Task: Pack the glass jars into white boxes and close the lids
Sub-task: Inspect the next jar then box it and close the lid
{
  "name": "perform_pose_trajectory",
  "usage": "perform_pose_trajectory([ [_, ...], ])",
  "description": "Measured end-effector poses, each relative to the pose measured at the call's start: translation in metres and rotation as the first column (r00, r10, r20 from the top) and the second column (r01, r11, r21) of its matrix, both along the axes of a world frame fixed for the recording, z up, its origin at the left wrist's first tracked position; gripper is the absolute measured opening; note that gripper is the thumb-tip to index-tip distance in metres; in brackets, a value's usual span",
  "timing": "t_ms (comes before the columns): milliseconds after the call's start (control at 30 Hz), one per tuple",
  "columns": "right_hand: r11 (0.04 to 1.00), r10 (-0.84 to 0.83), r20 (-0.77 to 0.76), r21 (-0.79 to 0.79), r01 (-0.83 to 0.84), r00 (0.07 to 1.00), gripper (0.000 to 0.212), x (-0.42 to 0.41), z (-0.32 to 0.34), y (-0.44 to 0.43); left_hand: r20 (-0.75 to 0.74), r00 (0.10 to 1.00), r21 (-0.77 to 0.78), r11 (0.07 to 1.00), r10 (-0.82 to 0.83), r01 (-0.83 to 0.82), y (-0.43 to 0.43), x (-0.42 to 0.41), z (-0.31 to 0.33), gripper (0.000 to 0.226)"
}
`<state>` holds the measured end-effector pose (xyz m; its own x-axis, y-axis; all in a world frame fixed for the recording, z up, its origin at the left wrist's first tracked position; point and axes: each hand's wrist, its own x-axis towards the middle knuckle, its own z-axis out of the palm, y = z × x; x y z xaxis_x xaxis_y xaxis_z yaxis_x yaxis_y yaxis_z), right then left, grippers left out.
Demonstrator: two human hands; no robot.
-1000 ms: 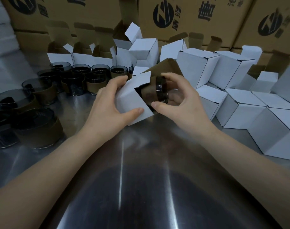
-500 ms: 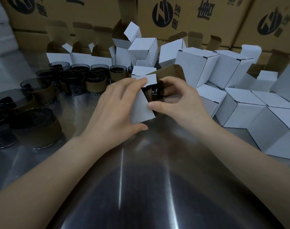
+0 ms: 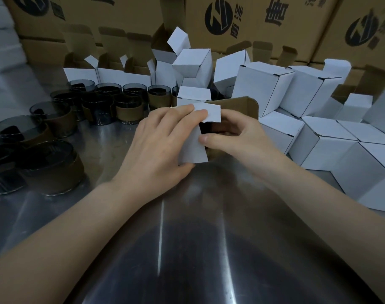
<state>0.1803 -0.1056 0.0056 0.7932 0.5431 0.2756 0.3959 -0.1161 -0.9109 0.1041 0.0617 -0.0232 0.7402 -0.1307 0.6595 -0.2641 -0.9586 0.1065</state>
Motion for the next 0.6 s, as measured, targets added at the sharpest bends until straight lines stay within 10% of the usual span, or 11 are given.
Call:
perform_pose_trajectory([
  [600,0.988,-0.084,0.193,-0.113,0.107,0.978,0.035,-0.011,-0.003,0.005,0.05,0.999,-0.108,0.994,-0.01,0.015,-0.001,-0.001,0.003,0.078],
])
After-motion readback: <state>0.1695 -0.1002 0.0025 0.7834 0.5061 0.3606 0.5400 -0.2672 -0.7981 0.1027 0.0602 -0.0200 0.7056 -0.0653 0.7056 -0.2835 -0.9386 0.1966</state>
